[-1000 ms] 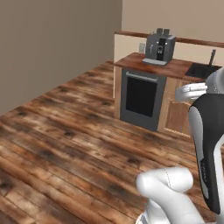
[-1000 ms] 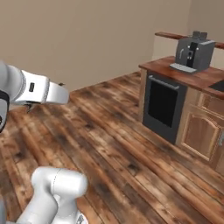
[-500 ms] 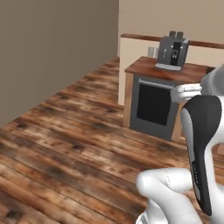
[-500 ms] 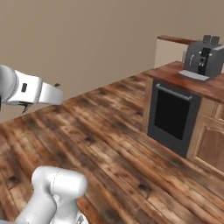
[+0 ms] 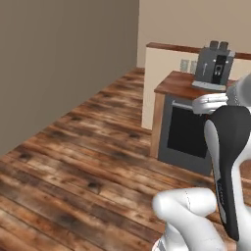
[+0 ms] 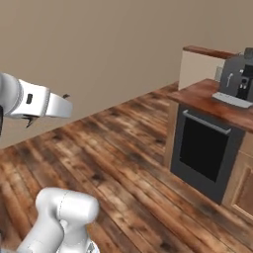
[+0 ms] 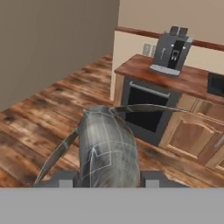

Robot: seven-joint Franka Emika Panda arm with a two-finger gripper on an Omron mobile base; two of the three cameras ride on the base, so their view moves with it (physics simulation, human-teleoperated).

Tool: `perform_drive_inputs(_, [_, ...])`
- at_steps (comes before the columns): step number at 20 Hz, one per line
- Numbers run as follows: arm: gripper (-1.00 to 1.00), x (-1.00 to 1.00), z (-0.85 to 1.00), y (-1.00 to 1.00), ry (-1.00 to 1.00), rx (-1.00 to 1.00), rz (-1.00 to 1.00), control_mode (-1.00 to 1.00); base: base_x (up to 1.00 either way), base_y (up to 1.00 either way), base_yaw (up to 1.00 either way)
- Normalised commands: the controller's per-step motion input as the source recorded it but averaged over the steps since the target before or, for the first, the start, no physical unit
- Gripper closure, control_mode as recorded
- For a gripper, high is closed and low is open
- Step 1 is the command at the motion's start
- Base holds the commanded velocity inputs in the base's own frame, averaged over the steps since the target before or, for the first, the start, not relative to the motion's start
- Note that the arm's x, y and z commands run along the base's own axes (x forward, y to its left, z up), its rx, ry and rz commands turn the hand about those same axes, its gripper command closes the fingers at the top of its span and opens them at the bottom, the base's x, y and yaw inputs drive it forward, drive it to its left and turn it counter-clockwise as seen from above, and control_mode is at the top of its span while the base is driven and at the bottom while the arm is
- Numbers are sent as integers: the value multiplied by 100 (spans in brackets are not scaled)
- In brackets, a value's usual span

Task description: Gather the avocado and tomato from the fridge and place them on a tray on the dining counter. Then gather the fish and chicken drumstick from the fridge and place them on the other tray.

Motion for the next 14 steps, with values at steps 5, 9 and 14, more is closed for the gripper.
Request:
perform_drive_inputs(5, [100,0,0,0,0,0,0,100,100,18,0])
perform_drive_inputs(9, [100,0,0,0,0,0,0,100,100,19,0])
perform_drive_inputs(14, [100,0,0,0,0,0,0,100,100,24,0])
